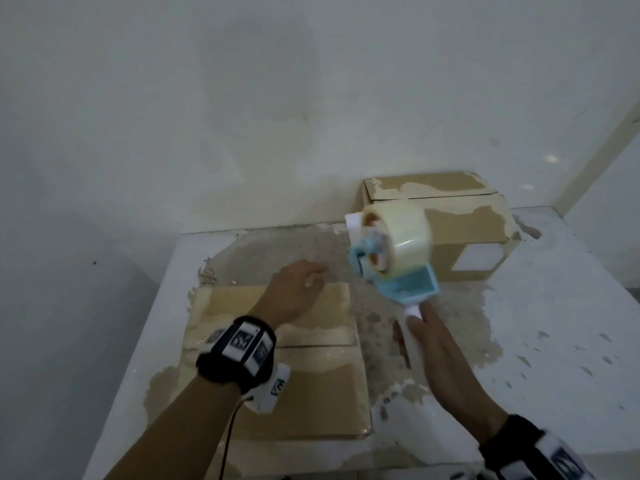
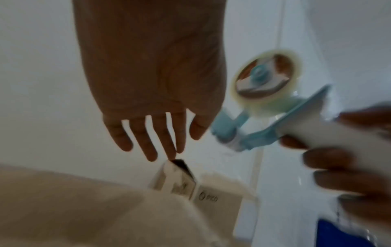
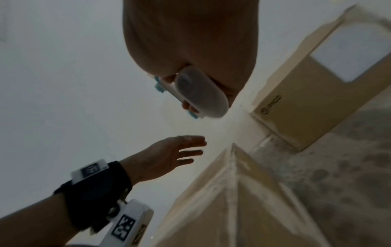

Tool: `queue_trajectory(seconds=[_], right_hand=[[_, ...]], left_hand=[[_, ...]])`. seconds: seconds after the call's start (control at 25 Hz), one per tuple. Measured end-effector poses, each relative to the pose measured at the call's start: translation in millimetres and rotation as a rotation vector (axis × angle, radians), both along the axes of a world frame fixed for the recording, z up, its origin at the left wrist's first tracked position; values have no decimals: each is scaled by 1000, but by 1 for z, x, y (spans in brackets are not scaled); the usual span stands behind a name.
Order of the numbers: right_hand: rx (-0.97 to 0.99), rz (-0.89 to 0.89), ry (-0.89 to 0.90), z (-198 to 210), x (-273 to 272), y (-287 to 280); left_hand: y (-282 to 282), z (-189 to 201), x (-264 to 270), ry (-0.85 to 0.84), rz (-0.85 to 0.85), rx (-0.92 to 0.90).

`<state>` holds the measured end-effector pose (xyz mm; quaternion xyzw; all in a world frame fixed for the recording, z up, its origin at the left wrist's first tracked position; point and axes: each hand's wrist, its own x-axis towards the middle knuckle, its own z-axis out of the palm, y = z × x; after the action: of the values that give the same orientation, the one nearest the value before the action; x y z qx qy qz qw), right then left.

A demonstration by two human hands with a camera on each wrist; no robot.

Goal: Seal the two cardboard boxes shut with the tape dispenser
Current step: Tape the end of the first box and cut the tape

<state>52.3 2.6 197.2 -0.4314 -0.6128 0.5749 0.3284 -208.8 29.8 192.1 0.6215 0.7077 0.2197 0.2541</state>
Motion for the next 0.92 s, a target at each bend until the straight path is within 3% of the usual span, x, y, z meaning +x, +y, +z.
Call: queue_trajectory(seconds=[0.16,0.24,0.32,0.4,0.48,0.52,0.6,0.64,0.72,0.92], right_hand=[[223,74,34,13,-65,-1],[315,88,-10,10,-93,-9],[340,150,-8,6,-116,-22],[393,256,-27,6,-131,-27],[391,325,-60,13,-142,-17],[269,297,-44,22,-149,-7],[-185,196,11,44,-167,14],[-399,219,19,55,-180,23],[-638,358,-23,72,-205,30],[-587,548,-82,82,-252,23]], left_hand=[[-68,28,18,-674,-35,49],[-83,28,22,-912,130,157],[-91,29,21,-1032,381,261],[-103,35,13,-1057,536,332],[-121,37,-4,-1064,572,408],[-132,38,-16,-1050,566,440],[-153,39,-36,-994,553,481],[-164,39,-44,-963,568,495],[-180,36,-54,-926,629,505],[-203,34,-68,-881,697,598]])
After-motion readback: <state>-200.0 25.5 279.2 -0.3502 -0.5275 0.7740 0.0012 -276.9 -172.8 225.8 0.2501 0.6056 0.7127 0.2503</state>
